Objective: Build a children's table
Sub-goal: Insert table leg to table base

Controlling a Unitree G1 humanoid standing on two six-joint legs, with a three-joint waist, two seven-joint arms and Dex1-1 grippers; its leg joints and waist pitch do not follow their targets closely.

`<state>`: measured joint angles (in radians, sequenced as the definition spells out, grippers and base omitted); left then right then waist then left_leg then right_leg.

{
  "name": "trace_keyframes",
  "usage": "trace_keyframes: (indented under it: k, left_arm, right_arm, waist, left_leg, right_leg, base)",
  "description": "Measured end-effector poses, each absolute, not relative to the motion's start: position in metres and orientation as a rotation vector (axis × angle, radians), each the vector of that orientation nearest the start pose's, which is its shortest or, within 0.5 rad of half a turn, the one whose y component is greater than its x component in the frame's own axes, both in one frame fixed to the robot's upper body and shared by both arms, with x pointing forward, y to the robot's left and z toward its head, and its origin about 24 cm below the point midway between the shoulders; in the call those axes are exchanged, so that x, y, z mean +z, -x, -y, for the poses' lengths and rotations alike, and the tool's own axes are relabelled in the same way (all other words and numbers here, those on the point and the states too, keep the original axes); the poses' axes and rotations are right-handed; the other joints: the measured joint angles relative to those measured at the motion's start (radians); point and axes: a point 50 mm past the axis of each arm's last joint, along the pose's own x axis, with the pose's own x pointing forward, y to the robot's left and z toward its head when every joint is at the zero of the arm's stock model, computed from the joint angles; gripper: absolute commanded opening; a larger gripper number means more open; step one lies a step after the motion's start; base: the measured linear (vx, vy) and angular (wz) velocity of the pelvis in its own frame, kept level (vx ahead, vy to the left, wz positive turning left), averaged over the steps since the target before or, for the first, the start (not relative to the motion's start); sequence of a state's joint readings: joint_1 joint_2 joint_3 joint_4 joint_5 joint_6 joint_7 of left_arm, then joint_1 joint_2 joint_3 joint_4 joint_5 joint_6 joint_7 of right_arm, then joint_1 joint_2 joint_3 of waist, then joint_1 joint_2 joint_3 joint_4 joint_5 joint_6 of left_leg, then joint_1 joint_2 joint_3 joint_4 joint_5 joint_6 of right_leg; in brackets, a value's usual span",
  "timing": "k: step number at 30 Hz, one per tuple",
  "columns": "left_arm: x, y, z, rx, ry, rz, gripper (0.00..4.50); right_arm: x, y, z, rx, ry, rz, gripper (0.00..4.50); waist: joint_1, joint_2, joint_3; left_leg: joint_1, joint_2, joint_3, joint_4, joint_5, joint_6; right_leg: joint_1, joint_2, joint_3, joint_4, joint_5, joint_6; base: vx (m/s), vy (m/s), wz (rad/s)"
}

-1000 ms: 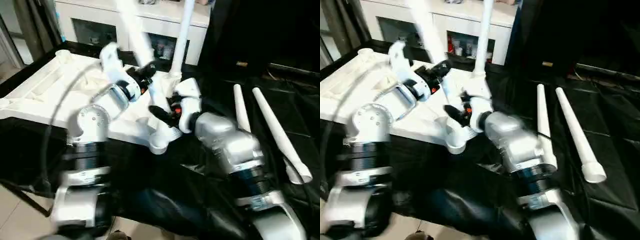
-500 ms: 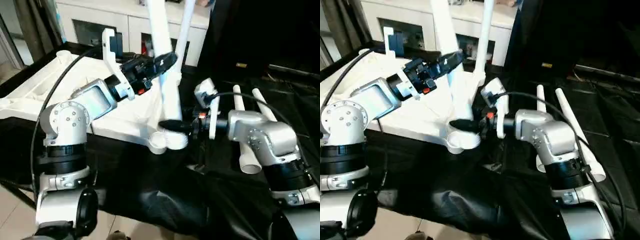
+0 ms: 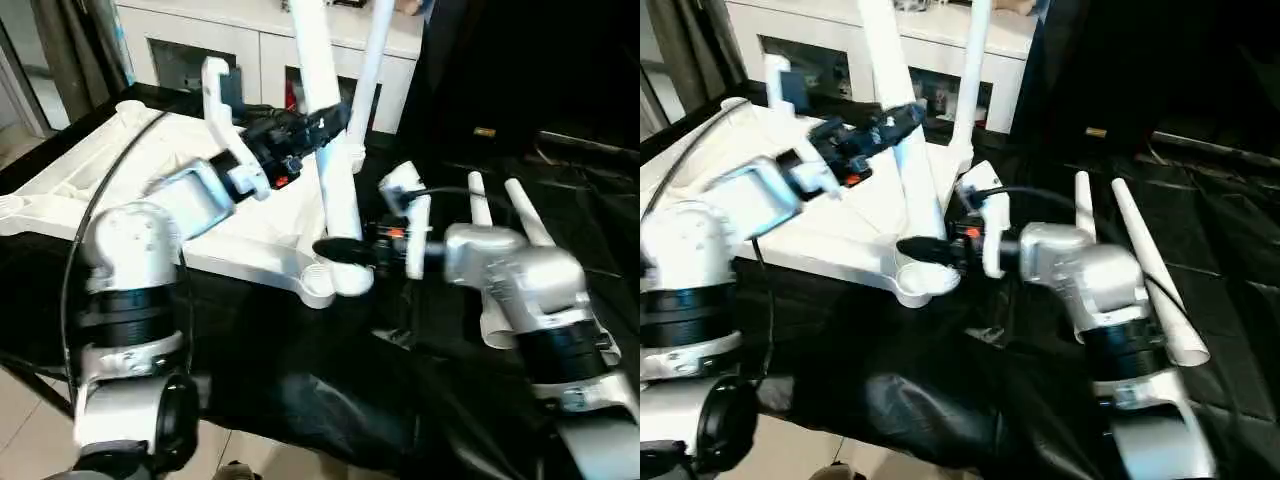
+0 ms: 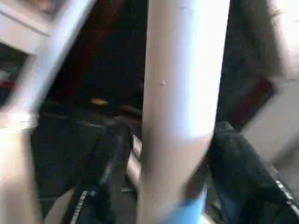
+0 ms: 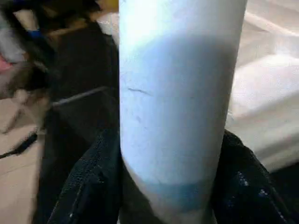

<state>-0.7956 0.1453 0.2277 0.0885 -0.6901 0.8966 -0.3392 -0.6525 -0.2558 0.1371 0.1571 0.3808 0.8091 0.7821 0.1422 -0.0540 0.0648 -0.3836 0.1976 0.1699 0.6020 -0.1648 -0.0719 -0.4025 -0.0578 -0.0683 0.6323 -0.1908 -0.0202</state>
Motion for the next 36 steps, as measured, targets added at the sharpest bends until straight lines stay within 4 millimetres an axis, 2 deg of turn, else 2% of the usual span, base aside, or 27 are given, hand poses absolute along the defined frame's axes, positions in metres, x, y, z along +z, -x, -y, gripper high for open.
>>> trace_keyframes:
  k: [2,5,10,11,14,15,20,22,24,27,30,36]
  left_arm:
    - [0.201,-0.347,-0.105,-0.706,0.453,-0.113,3.07]
    - [0.188,-0.347,-0.090,-0.651,0.489,-0.154,3.14]
    - [0.177,-0.348,-0.076,-0.574,0.515,-0.198,3.14]
    - [0.176,-0.349,-0.078,-0.543,0.524,-0.197,2.86]
    - [0.173,-0.353,-0.082,-0.475,0.540,-0.199,2.74]
    - [0.173,-0.354,-0.083,-0.460,0.538,-0.192,2.43]
    - [0.179,-0.357,-0.089,-0.455,0.495,-0.149,2.06]
    - [0.182,-0.356,-0.091,-0.489,0.460,-0.134,1.99]
    - [0.185,-0.355,-0.095,-0.543,0.436,-0.113,1.94]
    - [0.190,-0.349,-0.102,-0.648,0.436,-0.098,1.92]
    - [0.192,-0.336,-0.102,-0.823,0.454,-0.106,1.91]
    - [0.201,-0.317,-0.095,-1.064,0.490,-0.080,1.91]
  right_arm:
    - [0.123,-0.324,0.083,1.046,-0.086,-0.383,1.96]
    - [0.123,-0.324,0.068,1.010,-0.072,-0.355,1.96]
    - [0.125,-0.329,0.061,0.908,-0.036,-0.329,1.96]
    - [0.126,-0.330,0.059,0.891,-0.035,-0.326,1.95]
    - [0.125,-0.333,0.056,0.858,-0.033,-0.328,1.95]
    - [0.125,-0.333,0.054,0.852,-0.034,-0.322,1.95]
    - [0.129,-0.334,0.052,0.856,-0.034,-0.266,1.95]
    - [0.131,-0.334,0.053,0.878,-0.071,-0.262,2.65]
    - [0.135,-0.334,0.060,0.932,-0.157,-0.249,2.68]
    - [0.144,-0.330,0.072,1.045,-0.193,-0.232,3.05]
    - [0.149,-0.326,0.087,1.149,-0.211,-0.239,3.07]
    - [0.153,-0.314,0.092,1.314,-0.238,-0.254,3.07]
  waist:
    - [0.001,0.000,0.000]
    - [0.002,-0.001,0.000]
    - [-0.001,-0.001,0.001]
    - [-0.001,-0.001,0.001]
    - [-0.002,-0.001,0.001]
    - [-0.002,-0.001,0.001]
    - [-0.001,-0.001,0.001]
    - [0.001,-0.002,0.001]
    - [0.001,-0.002,0.001]
    - [0.001,-0.002,0.001]
    - [0.003,-0.002,0.001]
    - [0.001,-0.002,0.001]
  left_leg:
    - [0.000,0.000,0.000,0.000,0.000,0.000]
    - [-0.001,0.000,0.000,0.000,0.000,0.000]
    - [-0.001,0.000,0.000,0.000,0.000,0.000]
    - [0.000,0.000,0.000,0.000,0.000,0.000]
    - [0.000,0.000,0.000,0.000,0.001,-0.001]
    - [0.000,0.000,0.000,0.000,0.001,-0.001]
    - [-0.001,0.000,0.000,0.000,0.001,-0.001]
    - [-0.001,0.000,0.000,0.000,0.000,-0.001]
    - [-0.001,0.000,0.000,0.000,0.000,-0.001]
    - [-0.001,0.000,0.000,0.000,0.000,-0.001]
    - [-0.001,0.000,0.000,0.000,0.000,-0.001]
    - [0.000,0.000,0.000,0.000,0.001,-0.001]
  right_leg:
    - [0.000,0.000,0.000,0.000,0.000,0.000]
    - [0.000,0.000,0.000,-0.001,0.000,0.000]
    - [0.000,0.000,0.000,-0.001,0.001,0.000]
    - [0.000,0.000,0.000,-0.001,0.001,0.000]
    - [0.000,0.000,0.000,-0.001,0.001,0.001]
    - [0.000,0.000,0.000,-0.001,0.002,0.001]
    - [0.000,0.000,0.000,-0.001,0.002,0.001]
    - [0.000,0.000,0.000,-0.001,0.002,0.001]
    - [0.000,0.000,0.000,-0.001,0.002,0.002]
    - [0.000,0.000,0.000,-0.001,0.002,0.002]
    - [0.000,0.000,0.000,-0.001,0.002,0.001]
    - [0.000,0.000,0.000,-0.001,0.002,0.000]
  base:
    - [0.000,0.000,0.00]
    - [0.000,0.000,0.00]
    - [0.000,0.000,0.00]
    - [0.000,0.000,0.00]
    - [0.000,0.000,0.00]
    - [0.000,0.000,0.00]
    - [0.000,0.000,0.00]
    - [0.000,0.000,0.00]
    - [0.000,0.000,0.00]
    - [0.000,0.000,0.00]
    - [0.000,0.000,0.00]
    - [0.000,0.000,0.00]
